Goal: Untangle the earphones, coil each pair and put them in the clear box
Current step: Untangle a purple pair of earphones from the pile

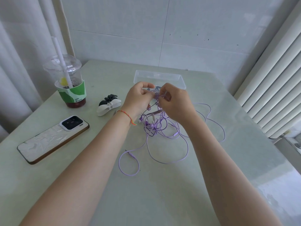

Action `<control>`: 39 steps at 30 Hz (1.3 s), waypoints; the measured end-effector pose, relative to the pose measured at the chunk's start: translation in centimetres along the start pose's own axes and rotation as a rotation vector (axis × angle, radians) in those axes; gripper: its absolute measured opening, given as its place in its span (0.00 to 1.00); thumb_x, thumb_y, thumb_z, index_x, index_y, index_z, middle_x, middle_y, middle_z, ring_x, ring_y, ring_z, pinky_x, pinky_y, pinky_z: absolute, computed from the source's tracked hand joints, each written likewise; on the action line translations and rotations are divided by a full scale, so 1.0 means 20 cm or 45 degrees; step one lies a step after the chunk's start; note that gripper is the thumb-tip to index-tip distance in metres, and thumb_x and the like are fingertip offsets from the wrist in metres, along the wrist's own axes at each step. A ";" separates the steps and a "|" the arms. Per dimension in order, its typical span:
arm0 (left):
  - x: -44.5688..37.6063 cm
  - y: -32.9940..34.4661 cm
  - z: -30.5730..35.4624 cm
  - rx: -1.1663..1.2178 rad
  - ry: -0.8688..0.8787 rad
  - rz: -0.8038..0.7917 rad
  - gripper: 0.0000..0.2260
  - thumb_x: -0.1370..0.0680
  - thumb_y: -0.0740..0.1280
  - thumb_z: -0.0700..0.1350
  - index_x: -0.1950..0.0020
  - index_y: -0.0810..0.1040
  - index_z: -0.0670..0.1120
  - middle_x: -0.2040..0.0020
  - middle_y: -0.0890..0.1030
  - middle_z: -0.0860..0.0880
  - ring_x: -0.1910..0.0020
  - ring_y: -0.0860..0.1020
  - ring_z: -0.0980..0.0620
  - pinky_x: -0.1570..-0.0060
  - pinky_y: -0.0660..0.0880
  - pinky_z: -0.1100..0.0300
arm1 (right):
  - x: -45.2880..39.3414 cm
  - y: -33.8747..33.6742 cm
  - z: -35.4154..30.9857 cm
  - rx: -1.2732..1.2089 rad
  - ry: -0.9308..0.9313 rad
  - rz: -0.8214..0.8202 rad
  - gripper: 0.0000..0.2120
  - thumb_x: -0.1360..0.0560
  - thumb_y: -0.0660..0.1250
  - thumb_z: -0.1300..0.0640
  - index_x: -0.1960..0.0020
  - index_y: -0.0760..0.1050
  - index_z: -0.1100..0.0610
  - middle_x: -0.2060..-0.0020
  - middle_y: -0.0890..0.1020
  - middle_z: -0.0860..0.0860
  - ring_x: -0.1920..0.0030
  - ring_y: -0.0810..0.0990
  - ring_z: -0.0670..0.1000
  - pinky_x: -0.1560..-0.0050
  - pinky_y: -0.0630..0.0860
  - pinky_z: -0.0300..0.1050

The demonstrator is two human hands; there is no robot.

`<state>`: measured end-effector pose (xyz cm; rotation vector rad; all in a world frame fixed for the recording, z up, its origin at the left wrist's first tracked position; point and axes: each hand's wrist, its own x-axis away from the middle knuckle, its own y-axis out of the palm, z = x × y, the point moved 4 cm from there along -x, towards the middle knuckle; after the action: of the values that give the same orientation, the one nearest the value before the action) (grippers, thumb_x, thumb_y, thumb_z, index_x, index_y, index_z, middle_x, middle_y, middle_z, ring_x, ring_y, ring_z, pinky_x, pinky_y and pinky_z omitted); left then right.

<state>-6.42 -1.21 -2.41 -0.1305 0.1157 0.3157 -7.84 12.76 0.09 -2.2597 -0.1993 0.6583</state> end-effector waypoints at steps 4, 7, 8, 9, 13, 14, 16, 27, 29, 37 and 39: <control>0.00 -0.02 -0.01 -0.030 0.036 0.072 0.04 0.24 0.70 0.42 0.53 0.77 0.50 0.59 0.83 0.40 0.71 0.76 0.47 0.59 0.79 0.46 | 0.00 -0.01 0.00 -0.076 0.011 -0.077 0.03 0.28 0.66 0.62 0.56 0.76 0.56 0.69 0.78 0.53 0.72 0.69 0.44 0.69 0.66 0.36; 0.00 -0.03 0.00 -0.003 0.009 0.053 0.09 0.27 0.74 0.50 0.52 0.79 0.48 0.59 0.82 0.40 0.71 0.75 0.49 0.63 0.76 0.55 | -0.01 -0.01 -0.01 -0.132 0.012 -0.078 0.04 0.27 0.67 0.62 0.57 0.75 0.54 0.68 0.80 0.57 0.73 0.70 0.42 0.72 0.65 0.32; 0.00 -0.03 0.00 0.006 -0.025 -0.004 0.14 0.29 0.76 0.52 0.50 0.79 0.47 0.58 0.82 0.41 0.70 0.76 0.49 0.64 0.75 0.58 | -0.01 -0.01 0.00 -0.143 0.014 -0.061 0.04 0.27 0.67 0.61 0.57 0.75 0.54 0.67 0.80 0.58 0.73 0.69 0.44 0.72 0.64 0.33; 0.00 -0.02 0.00 -0.006 -0.059 -0.069 0.17 0.30 0.77 0.54 0.49 0.79 0.46 0.58 0.82 0.44 0.69 0.78 0.50 0.65 0.76 0.60 | -0.02 -0.01 0.01 -0.146 0.020 -0.043 0.03 0.26 0.68 0.60 0.57 0.75 0.54 0.67 0.81 0.59 0.72 0.69 0.46 0.71 0.65 0.36; 0.01 -0.02 -0.02 -0.014 -0.125 -0.158 0.14 0.28 0.76 0.50 0.51 0.80 0.42 0.61 0.81 0.47 0.65 0.80 0.50 0.68 0.75 0.63 | -0.03 -0.02 0.04 -0.159 0.036 -0.018 0.02 0.28 0.68 0.60 0.56 0.77 0.54 0.68 0.82 0.58 0.70 0.70 0.48 0.69 0.67 0.39; 0.00 -0.03 -0.03 0.022 -0.126 -0.160 0.12 0.28 0.76 0.47 0.51 0.81 0.41 0.61 0.81 0.46 0.66 0.80 0.49 0.68 0.76 0.63 | -0.03 -0.02 0.05 -0.172 0.036 -0.020 0.02 0.28 0.69 0.60 0.57 0.77 0.54 0.68 0.82 0.57 0.71 0.71 0.47 0.69 0.68 0.39; -0.01 -0.03 -0.03 0.063 -0.127 -0.198 0.08 0.27 0.75 0.40 0.51 0.82 0.39 0.59 0.82 0.43 0.66 0.80 0.51 0.65 0.78 0.63 | -0.03 -0.02 0.04 -0.200 0.042 -0.030 0.01 0.28 0.69 0.60 0.57 0.79 0.55 0.69 0.82 0.55 0.72 0.72 0.46 0.67 0.70 0.41; 0.02 0.02 -0.01 -0.016 -0.079 -0.335 0.08 0.26 0.66 0.30 0.59 0.80 0.41 0.65 0.79 0.46 0.69 0.76 0.56 0.63 0.75 0.65 | -0.02 -0.02 0.02 -0.253 0.095 -0.067 0.02 0.25 0.67 0.58 0.55 0.75 0.57 0.69 0.80 0.53 0.70 0.75 0.50 0.65 0.72 0.43; 0.01 0.01 -0.01 0.055 -0.126 -0.258 0.09 0.24 0.65 0.32 0.58 0.81 0.44 0.64 0.80 0.47 0.68 0.76 0.55 0.61 0.76 0.63 | -0.02 -0.02 0.03 -0.283 0.121 -0.072 0.02 0.25 0.66 0.59 0.56 0.74 0.56 0.68 0.81 0.56 0.69 0.75 0.51 0.66 0.74 0.45; 0.02 -0.02 0.01 0.065 -0.094 -0.301 0.08 0.25 0.73 0.45 0.46 0.81 0.47 0.56 0.82 0.51 0.59 0.79 0.54 0.61 0.74 0.63 | -0.04 -0.03 0.05 -0.296 0.119 -0.042 0.06 0.25 0.69 0.58 0.60 0.75 0.51 0.63 0.81 0.60 0.66 0.76 0.56 0.58 0.78 0.56; 0.03 -0.02 0.02 0.080 -0.084 -0.312 0.09 0.26 0.74 0.44 0.47 0.81 0.46 0.57 0.82 0.50 0.62 0.78 0.53 0.64 0.72 0.65 | -0.03 -0.04 0.05 -0.318 0.131 -0.021 0.08 0.25 0.69 0.57 0.61 0.75 0.49 0.64 0.82 0.60 0.66 0.78 0.57 0.58 0.78 0.57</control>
<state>-5.71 -1.41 -2.14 -0.0710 0.0436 0.0713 -8.95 13.77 0.32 -2.5210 -0.2614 0.5307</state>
